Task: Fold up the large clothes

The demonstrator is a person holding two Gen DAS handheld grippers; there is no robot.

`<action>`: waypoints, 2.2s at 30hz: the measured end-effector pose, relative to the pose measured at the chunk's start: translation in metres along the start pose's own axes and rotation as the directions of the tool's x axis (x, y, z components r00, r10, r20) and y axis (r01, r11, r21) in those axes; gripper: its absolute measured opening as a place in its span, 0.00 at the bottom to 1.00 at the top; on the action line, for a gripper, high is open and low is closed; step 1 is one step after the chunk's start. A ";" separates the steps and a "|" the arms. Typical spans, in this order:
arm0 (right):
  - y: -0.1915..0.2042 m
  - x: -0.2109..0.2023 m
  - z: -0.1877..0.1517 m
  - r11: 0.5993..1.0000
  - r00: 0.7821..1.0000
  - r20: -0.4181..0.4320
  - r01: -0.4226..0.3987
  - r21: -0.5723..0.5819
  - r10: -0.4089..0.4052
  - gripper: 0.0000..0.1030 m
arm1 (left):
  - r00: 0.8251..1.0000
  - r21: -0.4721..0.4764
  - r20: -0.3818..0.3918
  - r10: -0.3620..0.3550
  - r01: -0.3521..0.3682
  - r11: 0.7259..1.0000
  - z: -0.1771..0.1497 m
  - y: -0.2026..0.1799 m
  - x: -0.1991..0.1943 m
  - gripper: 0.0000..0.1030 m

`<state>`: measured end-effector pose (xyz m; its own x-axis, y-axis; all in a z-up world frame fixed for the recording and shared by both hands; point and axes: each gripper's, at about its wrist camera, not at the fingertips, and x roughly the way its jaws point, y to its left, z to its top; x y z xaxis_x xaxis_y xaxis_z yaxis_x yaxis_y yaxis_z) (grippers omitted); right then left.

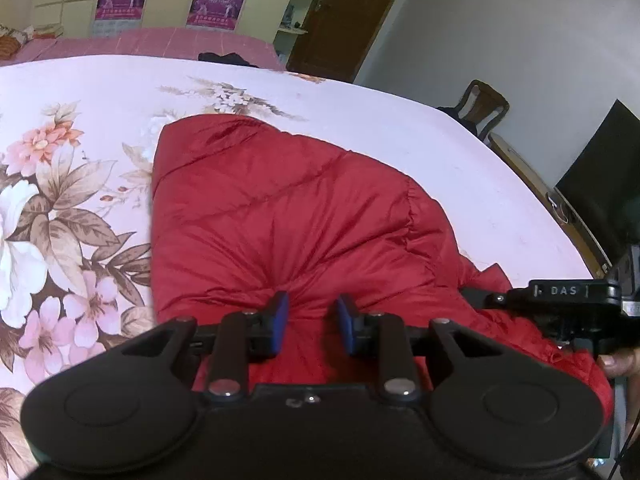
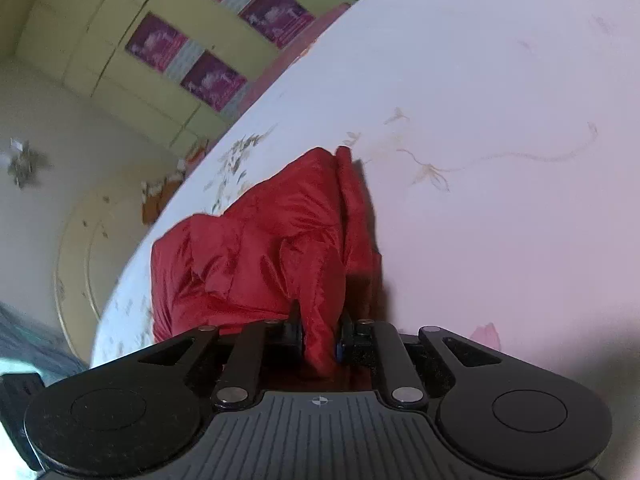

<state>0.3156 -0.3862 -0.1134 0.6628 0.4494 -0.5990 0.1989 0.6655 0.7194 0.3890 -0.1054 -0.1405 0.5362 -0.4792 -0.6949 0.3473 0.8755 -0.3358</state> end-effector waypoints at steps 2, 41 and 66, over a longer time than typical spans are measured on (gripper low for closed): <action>0.004 -0.010 0.003 1.000 1.000 0.002 0.008 -0.012 -0.008 0.22 | 1.000 0.015 -0.007 0.006 -0.006 1.000 0.002 -0.002 -0.006 0.27; 0.104 -0.023 0.002 0.840 0.989 -0.046 0.097 -0.534 -0.144 0.63 | 1.000 0.127 0.009 0.008 -0.009 0.992 0.007 -0.035 -0.051 0.47; 0.115 -0.085 -0.063 0.723 0.989 -0.130 -0.044 -0.690 -0.065 0.47 | 0.999 0.112 -0.010 0.052 -0.051 0.992 -0.066 -0.067 -0.102 0.44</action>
<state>0.2363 -0.3101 -0.0014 0.5488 0.4793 -0.6849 -0.3832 0.8724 0.3034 0.2606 -0.1109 -0.0890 0.5458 -0.4323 -0.7178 0.4039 0.8863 -0.2267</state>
